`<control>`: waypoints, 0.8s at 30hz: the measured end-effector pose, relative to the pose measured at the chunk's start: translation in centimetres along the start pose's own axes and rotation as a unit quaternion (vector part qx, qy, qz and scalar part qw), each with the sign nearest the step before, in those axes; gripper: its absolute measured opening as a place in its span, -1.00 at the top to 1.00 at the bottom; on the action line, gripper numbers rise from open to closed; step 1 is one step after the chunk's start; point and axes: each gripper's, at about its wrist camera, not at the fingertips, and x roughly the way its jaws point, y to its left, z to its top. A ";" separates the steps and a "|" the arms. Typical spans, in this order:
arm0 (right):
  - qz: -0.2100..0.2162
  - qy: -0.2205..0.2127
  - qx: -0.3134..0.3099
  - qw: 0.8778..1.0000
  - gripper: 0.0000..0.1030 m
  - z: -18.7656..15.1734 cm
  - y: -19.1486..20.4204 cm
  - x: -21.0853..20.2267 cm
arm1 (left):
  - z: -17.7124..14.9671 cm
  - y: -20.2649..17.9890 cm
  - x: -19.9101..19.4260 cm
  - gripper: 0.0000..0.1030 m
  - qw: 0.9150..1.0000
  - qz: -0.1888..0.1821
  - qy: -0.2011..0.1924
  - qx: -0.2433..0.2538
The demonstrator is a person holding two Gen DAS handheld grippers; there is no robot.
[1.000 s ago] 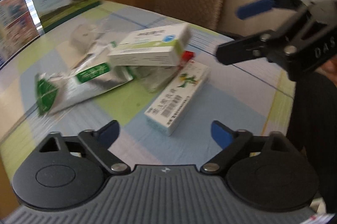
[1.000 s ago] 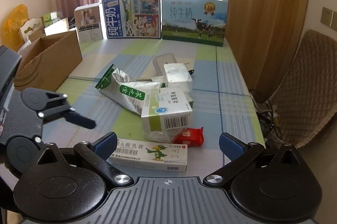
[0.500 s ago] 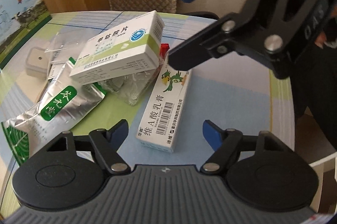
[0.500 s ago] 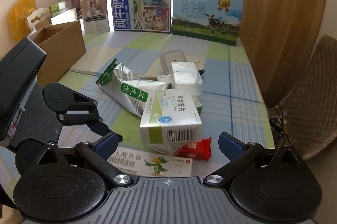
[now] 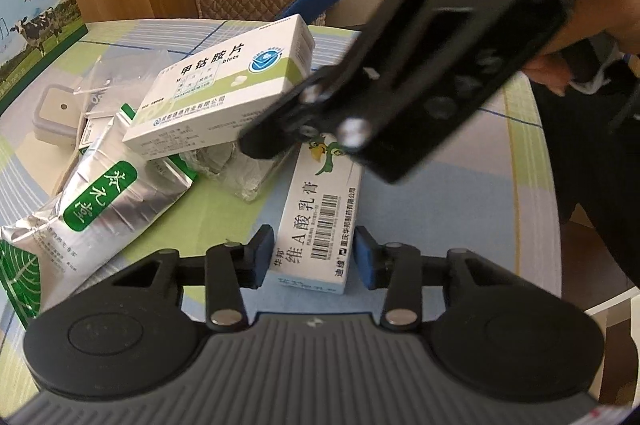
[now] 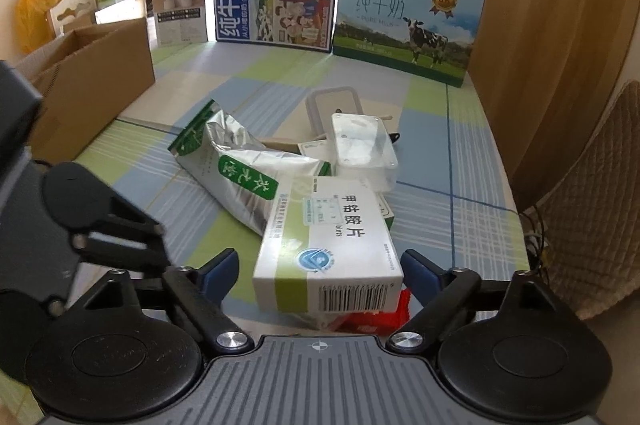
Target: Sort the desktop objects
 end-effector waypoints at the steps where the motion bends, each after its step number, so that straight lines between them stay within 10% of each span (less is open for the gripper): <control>1: 0.000 0.001 -0.001 1.000 -0.44 0.0 0.0 0.2 | -0.1 -0.1 -0.1 0.29 1.000 0.001 -0.001 -0.003; 14: -0.014 -0.013 0.022 1.000 -0.33 -2.1 0.8 -2.8 | -4.0 -3.6 -4.1 0.36 0.994 0.061 -0.003 -0.093; 24: -0.016 -0.015 0.049 0.999 -0.33 -6.1 3.7 -6.9 | -8.2 -6.0 -8.2 0.36 0.960 0.155 0.015 -0.232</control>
